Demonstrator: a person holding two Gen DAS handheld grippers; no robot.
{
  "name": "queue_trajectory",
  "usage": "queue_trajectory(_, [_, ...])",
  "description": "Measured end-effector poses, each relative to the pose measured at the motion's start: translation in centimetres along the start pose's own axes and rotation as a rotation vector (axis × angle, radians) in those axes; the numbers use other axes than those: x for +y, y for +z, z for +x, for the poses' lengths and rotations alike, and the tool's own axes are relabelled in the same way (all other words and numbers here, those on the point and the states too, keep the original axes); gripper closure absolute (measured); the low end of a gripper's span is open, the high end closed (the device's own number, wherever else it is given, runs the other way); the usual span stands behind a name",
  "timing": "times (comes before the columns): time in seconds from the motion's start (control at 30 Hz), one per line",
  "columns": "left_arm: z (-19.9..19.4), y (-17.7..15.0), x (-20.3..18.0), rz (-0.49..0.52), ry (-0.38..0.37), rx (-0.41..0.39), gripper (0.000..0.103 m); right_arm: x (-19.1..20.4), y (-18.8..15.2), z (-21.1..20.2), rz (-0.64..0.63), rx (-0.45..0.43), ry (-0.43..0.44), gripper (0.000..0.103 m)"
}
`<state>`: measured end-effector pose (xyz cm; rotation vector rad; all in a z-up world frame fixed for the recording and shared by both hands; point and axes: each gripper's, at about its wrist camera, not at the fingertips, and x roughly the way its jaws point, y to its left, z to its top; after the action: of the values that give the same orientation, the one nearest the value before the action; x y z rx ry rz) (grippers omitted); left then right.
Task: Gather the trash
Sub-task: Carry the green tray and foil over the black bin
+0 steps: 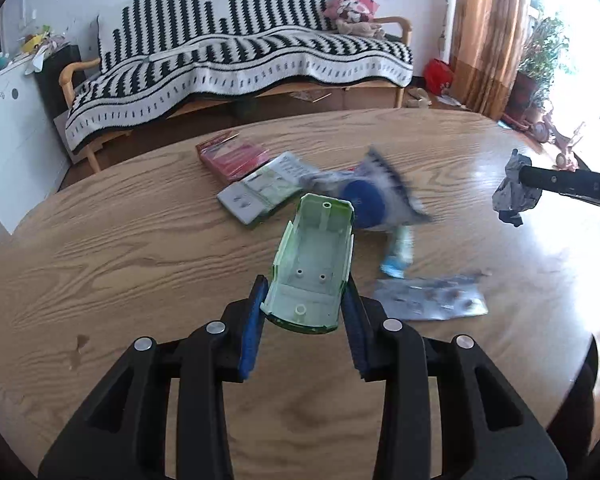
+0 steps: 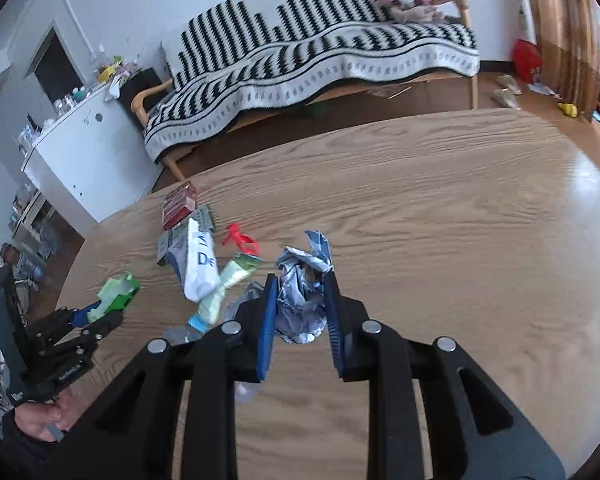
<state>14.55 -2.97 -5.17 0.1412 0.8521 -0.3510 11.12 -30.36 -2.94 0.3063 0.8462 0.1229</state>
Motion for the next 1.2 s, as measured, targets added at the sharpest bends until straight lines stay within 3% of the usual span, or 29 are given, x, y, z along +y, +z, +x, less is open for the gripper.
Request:
queue_trajectory(0.13, [-2.0, 0.1, -3.7, 0.038, -0.044, -0.012, 0.067, -3.5, -2.4, -4.5, 0.004, -0.017, -0.046, 0.08])
queue_trajectory(0.27, [-3.0, -0.2, -9.8, 0.125, -0.111, -0.035, 0.067, -8.1, -5.5, -9.7, 0.042, -0.04, -0.109, 0.08])
queue_trajectory(0.47, [-2.9, -1.2, -21.2, 0.248, -0.287, -0.014, 0.067, -16.6, -11.8, -18.4, 0.149, -0.079, -0.234, 0.08])
queue_trajectory(0.63, [-3.4, -3.1, -32.0, 0.369, -0.465, 0.018, 0.067, -24.3, -19.1, -25.7, 0.299, -0.106, -0.365, 0.08])
queue_trajectory(0.8, [-3.1, -6.9, -42.4, 0.473, -0.64, 0.09, 0.067, -30.1, -26.1, -30.3, 0.45, -0.108, -0.454, 0.08])
queue_trajectory(0.9, [-2.4, -9.8, -47.3, 0.524, -0.701, 0.144, 0.067, -32.3, -29.6, -32.5, 0.517, -0.112, -0.489, 0.08])
queue_trajectory(1.03, [-0.5, -13.3, -52.2, 0.572, -0.748, 0.224, 0.067, -34.0, -33.3, -34.2, 0.582, -0.12, -0.519, 0.08])
queue_trajectory(1.2, [1.6, -17.6, -55.7, 0.593, -0.781, 0.3, 0.067, -35.5, -36.3, -35.1, 0.637, -0.119, -0.535, 0.08])
